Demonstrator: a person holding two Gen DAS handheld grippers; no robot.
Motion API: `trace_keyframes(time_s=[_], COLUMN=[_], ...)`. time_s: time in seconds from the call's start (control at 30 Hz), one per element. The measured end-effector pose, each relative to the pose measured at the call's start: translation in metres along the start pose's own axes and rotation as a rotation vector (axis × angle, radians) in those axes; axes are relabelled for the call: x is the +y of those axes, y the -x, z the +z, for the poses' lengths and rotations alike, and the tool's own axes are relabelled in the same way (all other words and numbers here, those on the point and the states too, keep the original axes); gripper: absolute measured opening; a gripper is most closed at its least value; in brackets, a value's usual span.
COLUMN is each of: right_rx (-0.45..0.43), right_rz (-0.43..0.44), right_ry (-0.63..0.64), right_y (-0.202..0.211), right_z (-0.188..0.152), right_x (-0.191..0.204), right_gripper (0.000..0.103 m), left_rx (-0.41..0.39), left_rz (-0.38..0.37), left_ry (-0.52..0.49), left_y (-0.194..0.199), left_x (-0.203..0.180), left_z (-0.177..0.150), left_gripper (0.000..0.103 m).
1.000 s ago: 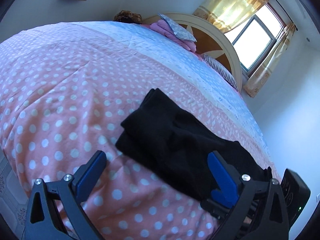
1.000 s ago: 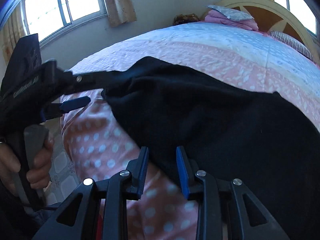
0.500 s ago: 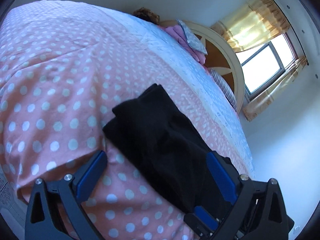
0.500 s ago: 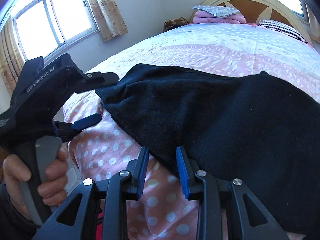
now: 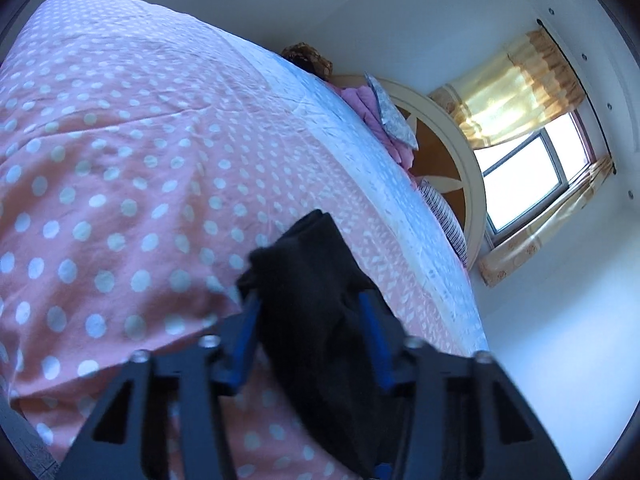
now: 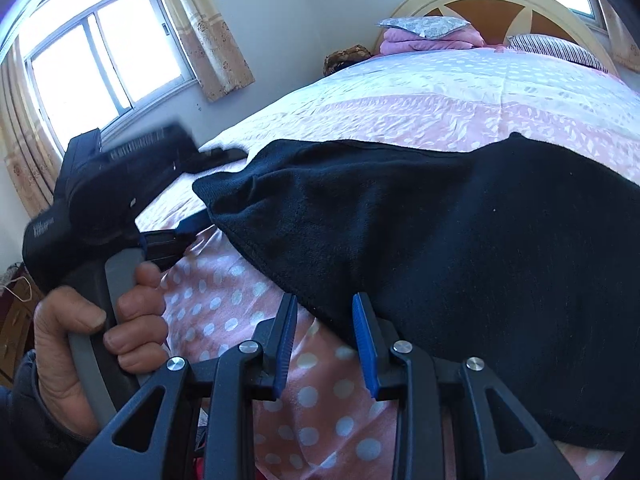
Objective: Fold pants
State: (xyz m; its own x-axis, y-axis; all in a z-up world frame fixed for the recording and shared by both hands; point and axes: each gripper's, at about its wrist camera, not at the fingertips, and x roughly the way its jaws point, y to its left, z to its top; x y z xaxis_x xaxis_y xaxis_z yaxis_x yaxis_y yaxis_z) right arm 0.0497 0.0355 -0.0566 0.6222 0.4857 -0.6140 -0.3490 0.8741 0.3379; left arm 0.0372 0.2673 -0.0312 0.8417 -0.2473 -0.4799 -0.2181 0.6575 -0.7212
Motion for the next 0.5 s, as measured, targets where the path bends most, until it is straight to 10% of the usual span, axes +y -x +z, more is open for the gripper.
trace_keyframes(time_s=[0.3, 0.5], right_rx=[-0.038, -0.172], right_rz=[0.065, 0.014], right_ry=[-0.111, -0.228], right_y=[0.014, 0.072], right_z=[-0.001, -0.001], right_x=[-0.011, -0.04], right_gripper=[0.031, 0.031], left_rx=[0.003, -0.005], left_rz=[0.02, -0.111], left_ry=[-0.141, -0.358], left_y=[0.002, 0.008], left_x=[-0.015, -0.078], left_z=[0.001, 0.002], left_gripper=[0.018, 0.015])
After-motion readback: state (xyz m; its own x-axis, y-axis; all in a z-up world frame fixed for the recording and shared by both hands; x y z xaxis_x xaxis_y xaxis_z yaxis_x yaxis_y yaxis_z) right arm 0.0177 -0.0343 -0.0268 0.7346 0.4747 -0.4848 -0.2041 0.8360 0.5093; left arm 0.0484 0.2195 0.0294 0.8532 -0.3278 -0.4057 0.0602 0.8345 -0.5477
